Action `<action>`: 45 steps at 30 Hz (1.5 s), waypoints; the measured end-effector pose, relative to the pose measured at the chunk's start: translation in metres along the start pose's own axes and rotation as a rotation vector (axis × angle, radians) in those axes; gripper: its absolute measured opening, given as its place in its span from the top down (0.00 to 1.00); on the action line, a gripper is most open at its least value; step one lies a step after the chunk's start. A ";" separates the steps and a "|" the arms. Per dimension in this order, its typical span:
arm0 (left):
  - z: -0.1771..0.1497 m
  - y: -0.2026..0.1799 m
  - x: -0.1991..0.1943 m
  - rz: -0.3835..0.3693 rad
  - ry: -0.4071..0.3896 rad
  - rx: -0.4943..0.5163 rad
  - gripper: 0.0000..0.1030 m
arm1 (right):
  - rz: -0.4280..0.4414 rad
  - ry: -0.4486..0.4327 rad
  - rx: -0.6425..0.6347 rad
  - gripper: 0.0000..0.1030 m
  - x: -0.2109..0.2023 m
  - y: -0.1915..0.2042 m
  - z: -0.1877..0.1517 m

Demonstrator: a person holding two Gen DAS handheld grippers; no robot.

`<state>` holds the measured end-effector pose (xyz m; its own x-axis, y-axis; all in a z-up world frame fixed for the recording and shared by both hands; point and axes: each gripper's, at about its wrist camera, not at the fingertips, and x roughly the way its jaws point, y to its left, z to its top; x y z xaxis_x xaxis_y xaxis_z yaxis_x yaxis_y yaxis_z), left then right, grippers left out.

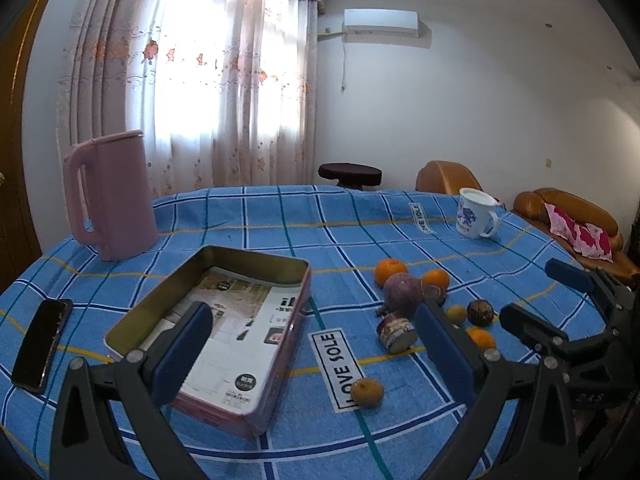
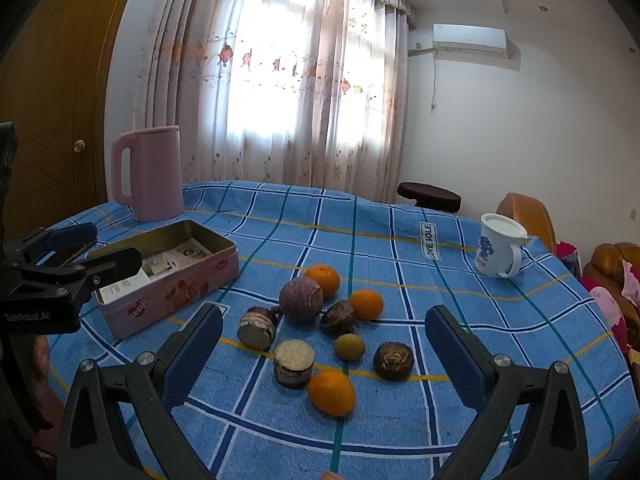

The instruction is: Organize fruits

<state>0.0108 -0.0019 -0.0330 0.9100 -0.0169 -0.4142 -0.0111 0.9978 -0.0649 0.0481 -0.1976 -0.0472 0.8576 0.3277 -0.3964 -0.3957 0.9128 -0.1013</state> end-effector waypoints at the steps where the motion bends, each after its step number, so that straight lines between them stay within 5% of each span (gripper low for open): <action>1: 0.000 -0.001 0.000 -0.002 0.004 0.004 0.00 | 0.001 0.004 0.003 0.01 0.001 -0.001 -0.002; 9: -0.024 -0.013 0.010 -0.035 0.070 0.051 0.01 | 0.011 0.078 0.020 0.02 0.019 -0.015 -0.024; 11: -0.030 -0.020 0.014 -0.065 0.096 0.069 0.03 | 0.033 0.103 0.010 0.10 0.024 -0.013 -0.028; 13: -0.033 -0.027 0.018 -0.083 0.115 0.091 0.10 | 0.046 0.135 0.000 0.28 0.030 -0.011 -0.032; 25: -0.045 -0.038 0.053 -0.208 0.282 0.068 0.42 | 0.083 0.237 0.027 0.60 0.049 -0.018 -0.050; 30: -0.048 -0.035 0.065 -0.213 0.322 0.045 0.44 | 0.108 0.244 0.034 0.62 0.052 -0.018 -0.053; 38: -0.049 -0.030 0.070 -0.231 0.336 0.028 0.72 | 0.126 0.239 0.040 0.64 0.051 -0.021 -0.054; 45: -0.049 -0.026 0.065 -0.273 0.320 0.015 0.73 | 0.119 0.210 0.047 0.64 0.042 -0.023 -0.050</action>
<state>0.0499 -0.0326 -0.1027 0.7038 -0.2971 -0.6453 0.2204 0.9548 -0.1992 0.0771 -0.2167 -0.1070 0.7166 0.3804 -0.5846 -0.4700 0.8826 -0.0019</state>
